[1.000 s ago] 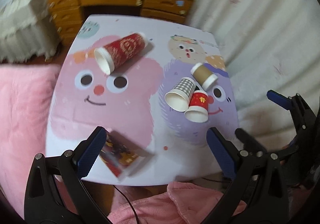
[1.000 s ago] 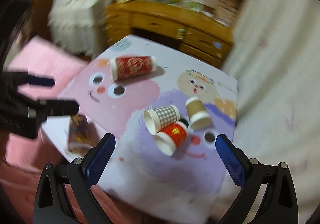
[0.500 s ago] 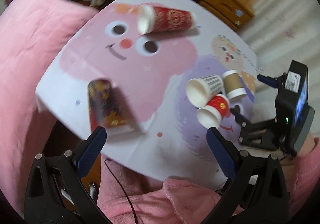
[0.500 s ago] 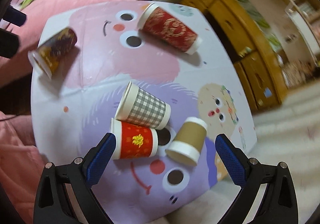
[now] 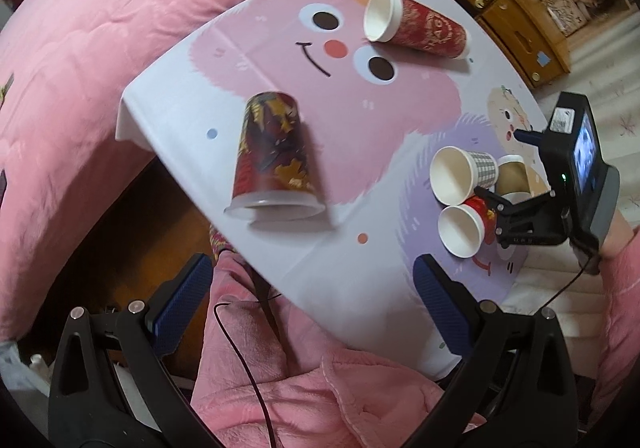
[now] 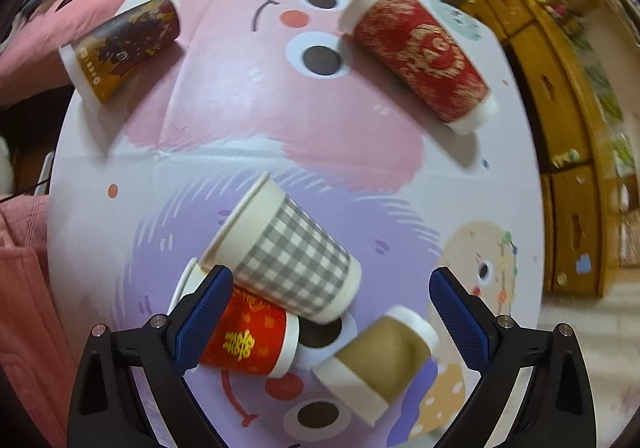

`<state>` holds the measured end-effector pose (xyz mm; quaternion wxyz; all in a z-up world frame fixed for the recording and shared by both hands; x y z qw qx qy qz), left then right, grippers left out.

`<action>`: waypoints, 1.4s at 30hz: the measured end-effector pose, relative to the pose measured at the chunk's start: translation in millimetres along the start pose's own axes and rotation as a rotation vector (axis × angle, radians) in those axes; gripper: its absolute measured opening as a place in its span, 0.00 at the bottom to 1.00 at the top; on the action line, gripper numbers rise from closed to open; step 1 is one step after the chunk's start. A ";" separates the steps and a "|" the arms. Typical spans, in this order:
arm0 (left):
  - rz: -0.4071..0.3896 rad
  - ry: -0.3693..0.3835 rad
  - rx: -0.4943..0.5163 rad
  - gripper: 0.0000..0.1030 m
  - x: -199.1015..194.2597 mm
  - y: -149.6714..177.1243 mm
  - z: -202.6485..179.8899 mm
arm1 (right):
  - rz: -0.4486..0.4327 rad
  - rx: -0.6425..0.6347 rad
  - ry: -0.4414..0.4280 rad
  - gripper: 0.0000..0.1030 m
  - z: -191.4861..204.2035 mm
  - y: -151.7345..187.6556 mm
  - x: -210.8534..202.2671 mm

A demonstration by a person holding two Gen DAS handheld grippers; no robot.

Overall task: Flip cup upright
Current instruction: 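Close the right gripper around the gray plaid cup's body, then lift the plaid cup and rotate it rim-up with the right gripper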

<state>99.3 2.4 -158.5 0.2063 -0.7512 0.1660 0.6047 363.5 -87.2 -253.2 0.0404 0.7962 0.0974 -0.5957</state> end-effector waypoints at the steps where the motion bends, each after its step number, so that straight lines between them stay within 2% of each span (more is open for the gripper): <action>1: 0.002 -0.003 -0.005 0.97 -0.3 0.8 0.7 | 0.001 -0.022 -0.016 0.97 0.6 -5.6 6.0; 9: 0.011 -0.012 -0.047 0.97 0.0 1.1 12.8 | 0.046 -0.101 -0.053 0.97 -2.1 -34.6 43.0; 11: 0.015 -0.009 -0.050 0.97 0.3 -1.3 14.1 | 0.056 -0.089 -0.066 0.93 -5.2 -43.2 54.5; 12: 0.016 -0.008 -0.049 0.97 0.4 -2.0 14.1 | 0.059 -0.081 -0.075 0.84 -6.1 -43.7 57.7; 13: 0.016 -0.006 -0.047 0.97 0.1 -3.8 14.1 | 0.062 -0.070 -0.081 0.74 -7.9 -46.8 61.9; 15: 0.011 -0.002 -0.037 0.97 -1.6 -8.1 13.5 | 0.076 -0.035 -0.081 0.71 -15.3 -53.6 71.9; 22: 0.007 0.038 0.026 0.97 -7.6 -27.5 11.2 | 0.002 0.070 -0.081 0.68 -34.8 -78.2 67.1; 25: 0.014 0.056 0.070 0.97 -7.5 -38.6 9.8 | -0.028 0.172 -0.072 0.68 -45.8 -90.6 54.8; 28: 0.020 0.085 0.141 0.97 -10.0 -52.9 7.6 | -0.062 0.358 -0.092 0.68 -58.1 -98.8 35.5; 30: 0.024 0.108 0.189 0.97 -12.9 -60.6 7.7 | -0.045 0.550 -0.109 0.68 -65.0 -98.3 22.5; 31: 0.030 0.118 0.216 0.97 -14.0 -63.7 8.2 | -0.022 0.655 -0.134 0.68 -66.9 -94.2 18.7; 32: 0.035 0.124 0.238 0.97 -14.9 -65.5 8.7 | -0.026 0.822 -0.200 0.68 -68.3 -85.3 10.7; 34: 0.058 0.140 0.314 0.97 -17.0 -67.5 10.7 | -0.075 1.029 -0.281 0.68 -59.9 -71.9 -2.7; 37: 0.090 0.151 0.429 0.97 -18.6 -65.4 16.1 | -0.063 1.234 -0.331 0.68 -30.8 -44.8 -10.0; 38: 0.099 0.153 0.465 0.97 -18.6 -64.4 18.0 | -0.076 1.330 -0.359 0.68 -13.1 -34.0 -12.8; 42: 0.126 0.160 0.602 0.97 -14.5 -55.4 23.9 | -0.143 1.556 -0.436 0.68 40.9 -13.9 -18.7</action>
Point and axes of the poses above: each gripper's, at about its wrist camera, not at the fingertips, and x roughly the way its jaws point, z to its left, y to its underside, the point moved 5 cm from there along x, roughly the way its jaws point, and after that the axes turned 5 degrees about -x, right-handed, at the moved point
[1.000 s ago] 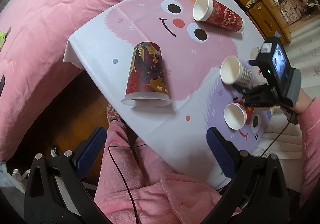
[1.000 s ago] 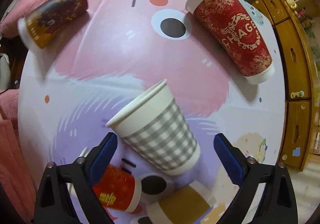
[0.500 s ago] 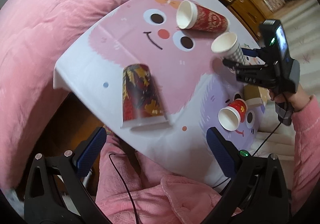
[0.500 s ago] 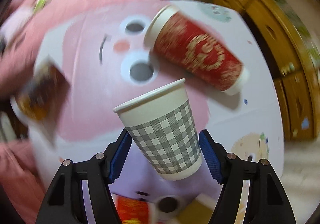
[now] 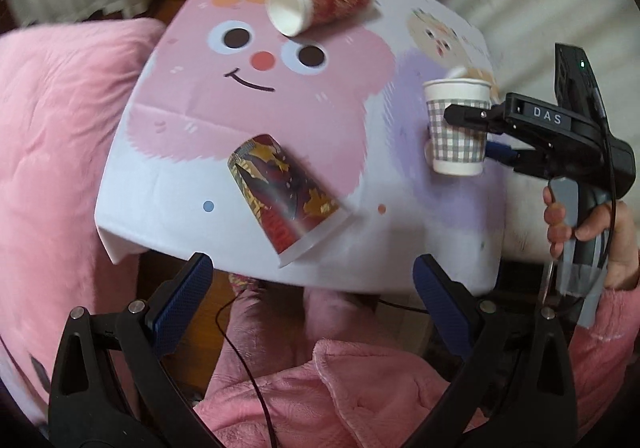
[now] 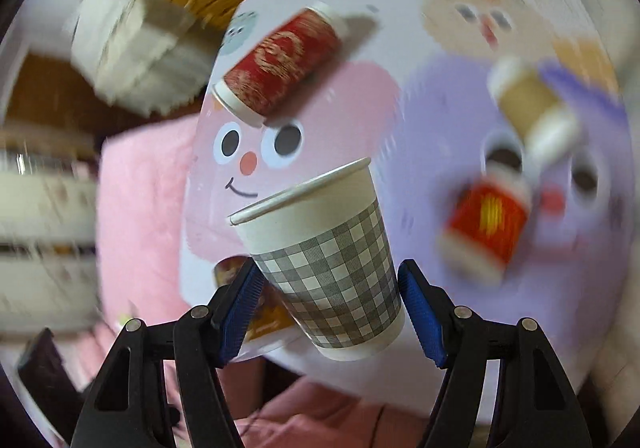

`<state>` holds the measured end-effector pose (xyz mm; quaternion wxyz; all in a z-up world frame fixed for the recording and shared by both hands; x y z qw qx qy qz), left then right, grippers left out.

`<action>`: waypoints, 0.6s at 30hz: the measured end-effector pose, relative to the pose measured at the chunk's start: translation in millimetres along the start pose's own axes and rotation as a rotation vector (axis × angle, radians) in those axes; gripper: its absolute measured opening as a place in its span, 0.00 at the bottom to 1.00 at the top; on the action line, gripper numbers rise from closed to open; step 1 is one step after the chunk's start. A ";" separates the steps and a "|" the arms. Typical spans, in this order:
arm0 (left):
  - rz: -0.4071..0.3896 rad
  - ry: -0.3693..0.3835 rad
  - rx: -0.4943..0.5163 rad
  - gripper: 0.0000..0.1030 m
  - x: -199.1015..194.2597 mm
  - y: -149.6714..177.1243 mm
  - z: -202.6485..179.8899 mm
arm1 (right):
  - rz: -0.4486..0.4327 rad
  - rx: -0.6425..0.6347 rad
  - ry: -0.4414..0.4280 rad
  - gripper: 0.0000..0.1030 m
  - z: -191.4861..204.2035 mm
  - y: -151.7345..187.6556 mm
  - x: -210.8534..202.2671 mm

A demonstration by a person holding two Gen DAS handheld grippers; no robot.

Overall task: Flip cup upright
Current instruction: 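Lift the plaid cup and rotate it rim-up with the right gripper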

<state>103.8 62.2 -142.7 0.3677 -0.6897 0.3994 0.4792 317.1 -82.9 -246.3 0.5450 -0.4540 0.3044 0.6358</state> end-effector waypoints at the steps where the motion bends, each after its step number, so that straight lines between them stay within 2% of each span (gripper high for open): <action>1: 0.008 0.004 0.026 0.97 2.0 2.9 0.0 | -0.008 0.036 -0.009 0.68 -3.9 12.1 0.0; 7: 0.064 0.022 0.113 0.97 21.0 16.0 -11.8 | -0.024 0.293 -0.078 0.68 -34.1 90.8 25.2; 11: 0.081 0.013 0.170 0.97 31.4 23.1 -22.6 | -0.009 0.407 -0.118 0.69 -49.9 124.8 45.4; 14: 0.098 -0.002 0.193 0.97 37.1 27.0 -25.4 | 0.020 0.448 -0.143 0.69 -53.9 141.2 65.3; 18: 0.116 0.004 0.207 0.97 38.9 33.1 -21.9 | 0.029 0.456 -0.087 0.69 -55.9 151.2 78.8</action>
Point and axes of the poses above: each gripper's, at about its wrist camera, not at the fingertips, and x roughly the way its jaws point, z to its left, y to its underside, the point moved 5 cm from there along x, roughly the way its jaws point, and after that the axes turned 5 degrees about -x, right-handed, at the moved point
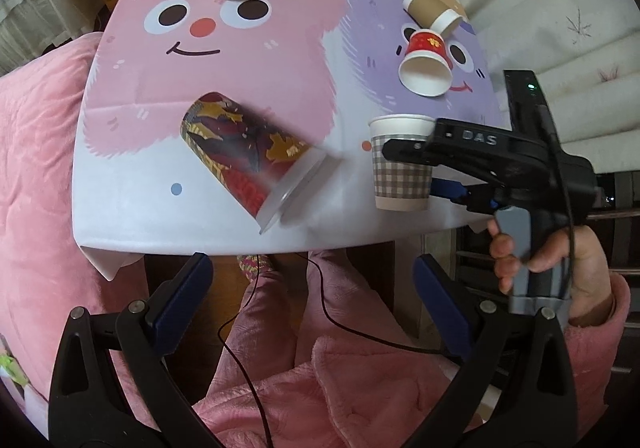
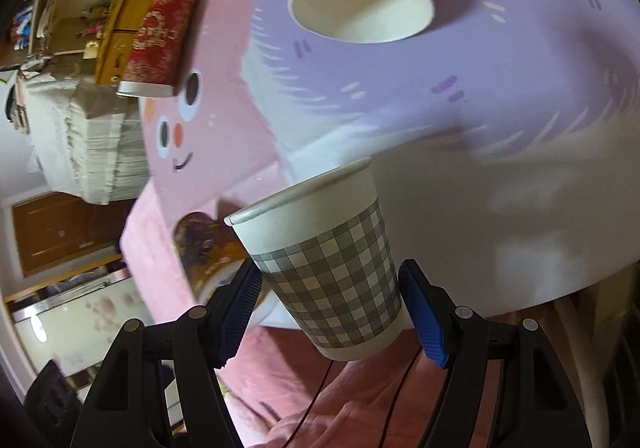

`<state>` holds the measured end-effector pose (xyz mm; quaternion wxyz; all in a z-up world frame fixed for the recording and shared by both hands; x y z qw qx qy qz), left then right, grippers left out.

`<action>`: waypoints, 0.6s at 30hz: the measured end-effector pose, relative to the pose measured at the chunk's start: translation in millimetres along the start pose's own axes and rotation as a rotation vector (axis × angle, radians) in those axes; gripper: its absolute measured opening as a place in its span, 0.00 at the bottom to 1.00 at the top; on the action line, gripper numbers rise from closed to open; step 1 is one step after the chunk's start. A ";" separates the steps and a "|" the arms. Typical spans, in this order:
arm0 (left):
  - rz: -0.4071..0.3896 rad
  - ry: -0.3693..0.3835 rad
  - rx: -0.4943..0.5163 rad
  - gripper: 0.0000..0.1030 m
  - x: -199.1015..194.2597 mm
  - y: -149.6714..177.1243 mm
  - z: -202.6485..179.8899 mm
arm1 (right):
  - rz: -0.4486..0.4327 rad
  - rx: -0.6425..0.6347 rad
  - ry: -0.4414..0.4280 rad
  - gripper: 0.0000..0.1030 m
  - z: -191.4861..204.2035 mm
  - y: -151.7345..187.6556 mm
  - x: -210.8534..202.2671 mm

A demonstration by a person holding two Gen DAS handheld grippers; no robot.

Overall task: Flip cup upright
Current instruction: 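Lift the plaid cup and rotate it rim-up with the right gripper, then grasp the upright plaid cup with the left gripper while the right gripper releases it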

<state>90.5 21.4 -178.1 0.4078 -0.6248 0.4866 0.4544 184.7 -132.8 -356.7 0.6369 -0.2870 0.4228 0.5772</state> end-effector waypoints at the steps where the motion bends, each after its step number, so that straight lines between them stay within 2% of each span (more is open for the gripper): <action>1: 0.003 0.004 0.005 0.97 1.0 1.9 0.4 | 0.001 0.001 0.012 0.70 -0.9 1.4 1.0; 7: 0.012 0.007 0.044 0.97 5.5 11.8 -1.8 | -0.004 0.001 0.066 0.70 -3.7 1.7 15.5; 12: 0.017 0.012 0.086 0.97 15.1 14.2 -10.6 | -0.014 0.026 0.062 0.72 -4.8 -0.7 17.6; 15: 0.018 0.028 0.106 0.97 21.9 11.7 -19.9 | -0.039 0.042 0.046 0.85 -6.1 -1.2 7.3; 18: 0.019 0.038 0.115 0.97 28.8 7.5 -31.4 | -0.062 0.049 0.013 0.85 -7.7 0.5 -9.0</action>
Point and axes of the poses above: each gripper's, at about its wrist camera, not at the fingertips, and x roughly the way its jaws point, z to its left, y to its underside, the point moved 5 cm from there along x, roughly the way its jaws point, and after that the axes turned 5 degrees about -x, right-handed, at the moved point
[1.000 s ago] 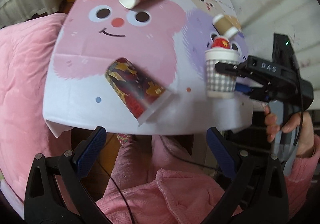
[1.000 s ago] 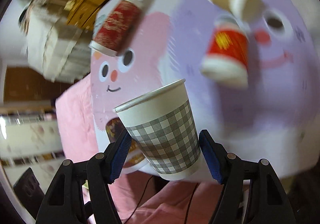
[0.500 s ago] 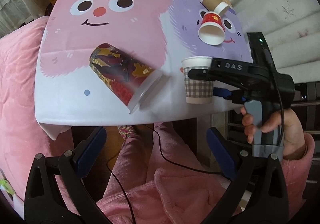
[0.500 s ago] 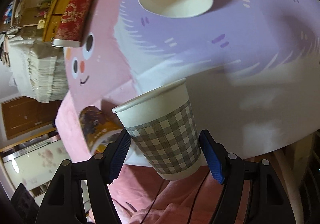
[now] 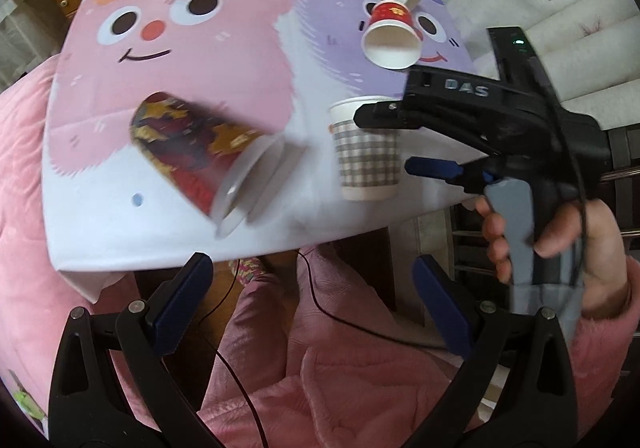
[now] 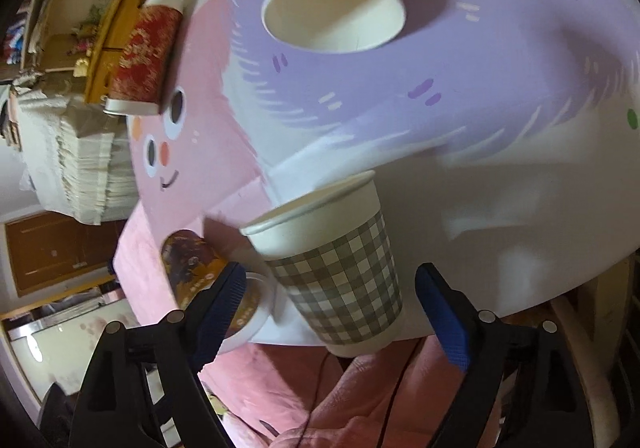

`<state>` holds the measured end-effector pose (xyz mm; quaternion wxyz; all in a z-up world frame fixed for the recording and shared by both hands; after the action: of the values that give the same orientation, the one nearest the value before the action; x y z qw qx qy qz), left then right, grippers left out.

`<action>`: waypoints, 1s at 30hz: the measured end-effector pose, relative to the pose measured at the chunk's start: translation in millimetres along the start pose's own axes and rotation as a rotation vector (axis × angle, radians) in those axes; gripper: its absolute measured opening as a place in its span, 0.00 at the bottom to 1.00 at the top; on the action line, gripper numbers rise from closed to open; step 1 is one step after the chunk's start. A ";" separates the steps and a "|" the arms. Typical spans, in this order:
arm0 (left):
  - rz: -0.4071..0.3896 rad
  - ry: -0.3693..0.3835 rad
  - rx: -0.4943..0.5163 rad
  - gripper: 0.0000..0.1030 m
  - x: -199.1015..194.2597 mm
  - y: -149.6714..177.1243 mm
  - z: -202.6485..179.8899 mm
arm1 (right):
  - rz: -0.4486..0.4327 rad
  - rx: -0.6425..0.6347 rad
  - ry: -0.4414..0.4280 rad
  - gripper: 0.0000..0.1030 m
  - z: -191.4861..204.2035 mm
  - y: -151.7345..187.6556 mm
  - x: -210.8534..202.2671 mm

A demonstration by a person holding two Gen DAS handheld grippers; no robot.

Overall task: Flip cup upright
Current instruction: 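Grasp the upright plaid cup with the left gripper while the right gripper releases it, then lower the plaid cup rim-up onto the table and open the left gripper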

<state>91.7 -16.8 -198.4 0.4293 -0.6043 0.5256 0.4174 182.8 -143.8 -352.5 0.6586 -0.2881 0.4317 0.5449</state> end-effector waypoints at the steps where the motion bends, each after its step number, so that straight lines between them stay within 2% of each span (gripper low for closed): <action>1: 0.002 0.006 0.000 0.97 2.9 -2.4 -4.8 | -0.007 0.007 -0.007 0.85 -1.0 0.4 -6.3; 6: -0.001 0.030 -0.016 0.97 13.0 -18.8 -28.5 | -0.057 0.024 -0.062 0.85 -4.7 3.3 -48.3; 9: -0.023 0.016 -0.036 0.93 19.2 -33.6 -39.0 | -0.097 0.016 -0.049 0.85 -13.0 5.3 -78.2; 13: -0.016 -0.065 -0.078 0.88 35.4 -51.8 -47.2 | -0.119 0.022 -0.028 0.85 -34.8 10.1 -110.3; 15: 0.011 -0.123 -0.106 0.84 48.8 -58.1 -47.1 | -0.118 0.034 -0.018 0.85 -52.4 10.1 -124.8; 19: 0.028 -0.145 -0.190 0.75 67.3 -67.3 -41.2 | -0.090 0.026 0.003 0.85 -75.3 8.5 -137.2; 25: 0.010 -0.206 -0.242 0.72 82.7 -79.1 -31.8 | -0.071 -0.013 0.013 0.85 -99.4 1.7 -152.0; 30: 0.006 -0.212 -0.283 0.70 90.8 -88.0 -23.3 | -0.053 -0.034 0.015 0.85 -101.8 -9.1 -148.1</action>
<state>189.4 -57.3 -271.5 0.3915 -0.6098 0.4152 0.5499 160.8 -302.0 -269.6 0.6645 -0.3147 0.4193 0.5325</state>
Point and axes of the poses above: each gripper's, at about its wrist camera, not at the fingertips, and x roughly the way its jaws point, z to its left, y to its underside, the point moved 5 cm from there along x, roughly the way its jaws point, and after that the axes turned 5 degrees about -x, right-handed, at the moved point
